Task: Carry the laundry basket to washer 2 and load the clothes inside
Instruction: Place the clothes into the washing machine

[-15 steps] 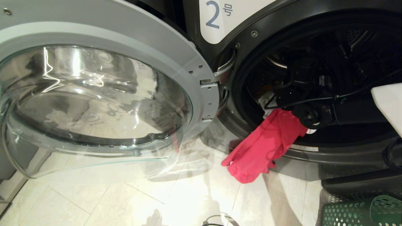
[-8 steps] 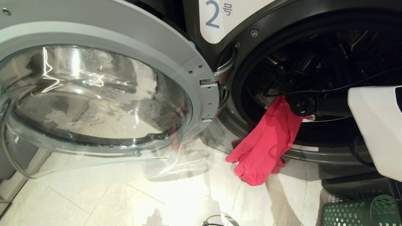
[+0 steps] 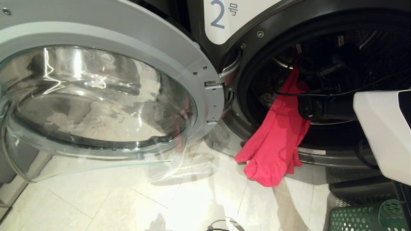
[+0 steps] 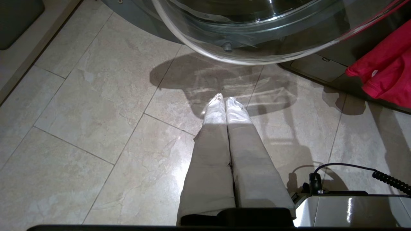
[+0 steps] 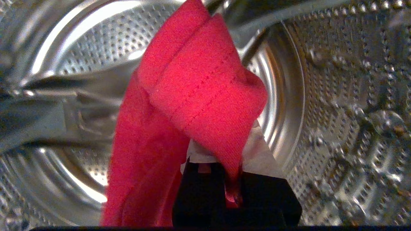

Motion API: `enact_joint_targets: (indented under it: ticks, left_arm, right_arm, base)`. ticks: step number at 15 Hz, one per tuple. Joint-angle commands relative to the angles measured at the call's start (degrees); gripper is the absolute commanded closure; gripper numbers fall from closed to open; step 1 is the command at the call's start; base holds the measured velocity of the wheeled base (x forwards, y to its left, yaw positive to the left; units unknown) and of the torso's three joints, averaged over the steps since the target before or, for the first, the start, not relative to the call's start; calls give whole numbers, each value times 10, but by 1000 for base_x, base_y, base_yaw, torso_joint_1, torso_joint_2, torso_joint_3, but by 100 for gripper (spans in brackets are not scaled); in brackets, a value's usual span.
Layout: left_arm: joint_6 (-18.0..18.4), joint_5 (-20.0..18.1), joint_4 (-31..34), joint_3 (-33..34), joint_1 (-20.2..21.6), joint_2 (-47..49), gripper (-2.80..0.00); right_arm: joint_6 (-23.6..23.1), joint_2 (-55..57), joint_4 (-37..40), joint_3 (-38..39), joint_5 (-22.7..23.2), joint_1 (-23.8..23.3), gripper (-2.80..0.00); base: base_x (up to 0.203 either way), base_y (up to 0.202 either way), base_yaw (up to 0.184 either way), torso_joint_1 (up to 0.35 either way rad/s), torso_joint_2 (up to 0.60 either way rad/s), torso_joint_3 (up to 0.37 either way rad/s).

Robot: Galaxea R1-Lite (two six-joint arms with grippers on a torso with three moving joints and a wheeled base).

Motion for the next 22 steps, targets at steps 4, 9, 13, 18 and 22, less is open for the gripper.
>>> enact_joint_targets:
  ticks: [4, 9, 13, 18, 22]
  left_arm:
    - [0, 0, 0, 0, 0, 0, 0]
    - [0, 0, 0, 0, 0, 0, 0]
    - [0, 0, 0, 0, 0, 0, 0]
    - [0, 0, 0, 0, 0, 0, 0]
    - [0, 0, 0, 0, 0, 0, 0]
  right_arm:
    - [54, 2, 87, 2, -38, 0, 0]
    - [143, 2, 229, 3, -80, 0, -280]
    - [145, -5, 270, 6, -82, -1, -280]
    - [182, -50, 299, 99, -80, 1, -280]
    - [247, -184, 360, 297, -74, 17, -280]
  base:
    - [0, 0, 0, 0, 0, 0]
    - [0, 0, 0, 0, 0, 0]
    - [0, 0, 0, 0, 0, 0]
    - [0, 0, 0, 0, 0, 0]
    - [0, 0, 0, 0, 0, 0]
